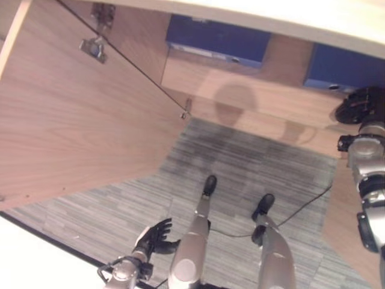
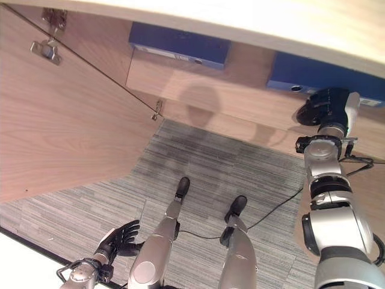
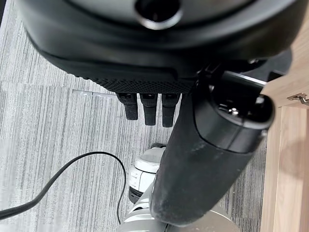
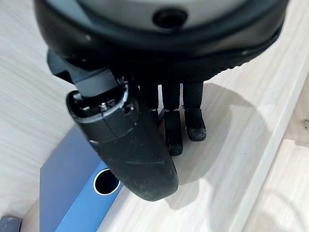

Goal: Put the empty folder in the office cabinet

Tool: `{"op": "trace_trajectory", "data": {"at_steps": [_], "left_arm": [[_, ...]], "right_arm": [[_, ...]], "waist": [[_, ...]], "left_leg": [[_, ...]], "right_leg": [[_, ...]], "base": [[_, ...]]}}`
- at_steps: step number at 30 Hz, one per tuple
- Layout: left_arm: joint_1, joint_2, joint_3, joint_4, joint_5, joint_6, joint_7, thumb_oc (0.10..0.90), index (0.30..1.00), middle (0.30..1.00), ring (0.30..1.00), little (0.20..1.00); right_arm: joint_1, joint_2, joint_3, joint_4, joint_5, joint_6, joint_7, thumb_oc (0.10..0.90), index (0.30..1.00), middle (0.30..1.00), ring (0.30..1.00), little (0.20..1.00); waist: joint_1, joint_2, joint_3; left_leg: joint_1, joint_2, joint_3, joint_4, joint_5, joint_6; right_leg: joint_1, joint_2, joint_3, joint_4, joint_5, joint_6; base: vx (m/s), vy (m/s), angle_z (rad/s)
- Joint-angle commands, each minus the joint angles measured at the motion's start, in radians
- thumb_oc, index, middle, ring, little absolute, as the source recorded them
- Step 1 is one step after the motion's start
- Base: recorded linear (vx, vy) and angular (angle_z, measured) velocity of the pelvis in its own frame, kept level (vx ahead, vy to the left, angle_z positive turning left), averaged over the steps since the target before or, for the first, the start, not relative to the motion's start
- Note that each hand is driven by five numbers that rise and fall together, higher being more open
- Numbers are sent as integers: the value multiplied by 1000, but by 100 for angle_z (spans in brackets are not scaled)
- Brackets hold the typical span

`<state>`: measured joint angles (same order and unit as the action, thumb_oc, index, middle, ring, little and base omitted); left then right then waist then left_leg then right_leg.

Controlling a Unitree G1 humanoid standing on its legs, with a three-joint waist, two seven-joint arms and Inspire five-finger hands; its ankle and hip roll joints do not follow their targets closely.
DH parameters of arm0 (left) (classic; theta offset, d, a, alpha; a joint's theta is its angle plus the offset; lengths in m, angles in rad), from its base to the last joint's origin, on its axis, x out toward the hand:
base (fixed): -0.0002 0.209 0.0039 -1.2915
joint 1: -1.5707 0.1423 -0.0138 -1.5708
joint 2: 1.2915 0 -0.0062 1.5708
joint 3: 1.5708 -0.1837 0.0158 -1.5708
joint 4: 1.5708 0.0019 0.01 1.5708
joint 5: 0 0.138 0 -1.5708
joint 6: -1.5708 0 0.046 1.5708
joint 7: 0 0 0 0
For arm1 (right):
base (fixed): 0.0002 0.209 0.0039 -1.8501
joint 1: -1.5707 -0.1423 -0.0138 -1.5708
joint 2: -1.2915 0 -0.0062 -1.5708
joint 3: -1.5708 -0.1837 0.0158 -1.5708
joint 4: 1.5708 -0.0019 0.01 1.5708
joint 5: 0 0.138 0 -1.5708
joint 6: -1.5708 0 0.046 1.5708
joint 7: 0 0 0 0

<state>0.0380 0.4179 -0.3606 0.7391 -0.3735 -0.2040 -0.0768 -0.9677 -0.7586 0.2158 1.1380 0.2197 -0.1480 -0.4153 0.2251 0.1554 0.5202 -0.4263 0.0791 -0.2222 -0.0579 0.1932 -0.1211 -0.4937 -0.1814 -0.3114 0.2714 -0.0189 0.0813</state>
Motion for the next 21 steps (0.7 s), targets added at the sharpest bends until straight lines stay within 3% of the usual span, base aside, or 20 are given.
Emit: {"op": "trace_trajectory", "data": {"at_steps": [1,7,12,21], "left_arm": [[43,52,-71,4,-26,-15,4,800,900,900,900,900],[48,62,-72,5,-30,-14,-3,800,900,900,900,900],[49,103,-80,5,-44,-18,-24,800,900,900,900,900],[61,153,-76,-3,-78,-11,-56,800,900,900,900,900]], "right_arm": [[-42,-121,74,13,32,-13,-19,400,300,300,300,300],[-136,-180,126,46,19,-4,-19,400,300,300,300,300],[-364,-286,298,99,-21,12,-8,400,300,300,300,300],[-684,-348,528,152,-7,32,-4,400,300,300,300,300]], "waist": [[23,35,-8],[28,44,-5],[42,43,-22],[56,38,-56]], "left_leg": [[34,79,-18,-15,-66,-46],[16,72,-18,-18,-62,-49],[-4,63,-26,-27,-56,-59],[-34,46,-31,-29,-47,-70]], "right_leg": [[-20,-70,61,120,-90,118],[-53,-75,60,136,-93,118],[-87,-82,64,137,-86,119],[-122,-84,72,134,-76,119]], "base": [[0,0,0],[0,1,1],[1,-1,1],[-1,-5,4]]}}
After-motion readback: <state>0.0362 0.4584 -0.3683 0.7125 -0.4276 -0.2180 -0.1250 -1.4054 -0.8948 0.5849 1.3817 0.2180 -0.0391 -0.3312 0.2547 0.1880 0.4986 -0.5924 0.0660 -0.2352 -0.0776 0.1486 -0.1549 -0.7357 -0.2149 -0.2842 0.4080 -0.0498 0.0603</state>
